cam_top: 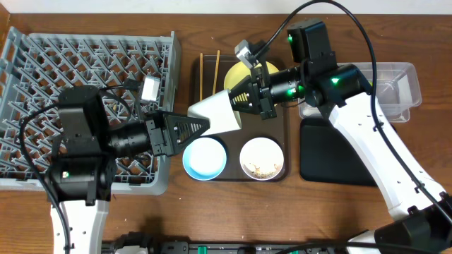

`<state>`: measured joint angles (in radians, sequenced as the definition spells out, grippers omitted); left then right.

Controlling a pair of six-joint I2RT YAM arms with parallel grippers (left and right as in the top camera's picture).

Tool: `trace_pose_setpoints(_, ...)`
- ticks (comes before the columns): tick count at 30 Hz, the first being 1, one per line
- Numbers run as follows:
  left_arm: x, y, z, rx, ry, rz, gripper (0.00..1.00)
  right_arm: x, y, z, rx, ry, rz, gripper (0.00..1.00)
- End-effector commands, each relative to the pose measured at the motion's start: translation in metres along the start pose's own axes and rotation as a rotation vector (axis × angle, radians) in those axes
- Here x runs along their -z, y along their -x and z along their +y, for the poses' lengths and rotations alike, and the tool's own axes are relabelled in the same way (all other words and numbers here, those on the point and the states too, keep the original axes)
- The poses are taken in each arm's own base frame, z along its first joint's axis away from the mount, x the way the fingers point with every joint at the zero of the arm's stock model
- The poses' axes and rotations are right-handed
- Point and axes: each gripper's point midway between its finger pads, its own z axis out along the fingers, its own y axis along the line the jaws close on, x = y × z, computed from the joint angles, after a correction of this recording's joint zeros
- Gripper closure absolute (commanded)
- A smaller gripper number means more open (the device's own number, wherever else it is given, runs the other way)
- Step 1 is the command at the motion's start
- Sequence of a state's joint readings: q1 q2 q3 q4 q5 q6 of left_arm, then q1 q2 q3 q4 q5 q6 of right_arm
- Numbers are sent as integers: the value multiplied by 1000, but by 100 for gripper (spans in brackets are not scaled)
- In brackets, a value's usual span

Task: Sort waste into correct bins and load items into the dishwasher

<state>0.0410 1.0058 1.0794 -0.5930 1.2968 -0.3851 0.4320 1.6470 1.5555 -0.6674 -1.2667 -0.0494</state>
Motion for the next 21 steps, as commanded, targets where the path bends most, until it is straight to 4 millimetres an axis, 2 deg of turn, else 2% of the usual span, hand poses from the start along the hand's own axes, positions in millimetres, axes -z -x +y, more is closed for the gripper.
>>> trace_pose_setpoints(1,1,-3,-25,-58,-114,44,1,-2,6,26,69,86,-7,99)
trace_pose_setpoints(5,4,-3,-41,-132,-193,64,9,-9,6,27,90,78,1,99)
trace_pose_setpoints(8,5,-4,-43,-141,-207,69,15,-13,7,23,90,51,3,99)
trace_pose_setpoints(18,6,-7,-48,-141,-237,86,16,-25,17,26,116,34,-9,99)
trace_pose_setpoints(21,6,-7,-48,-141,-237,86,20,-28,18,28,122,38,-11,99)
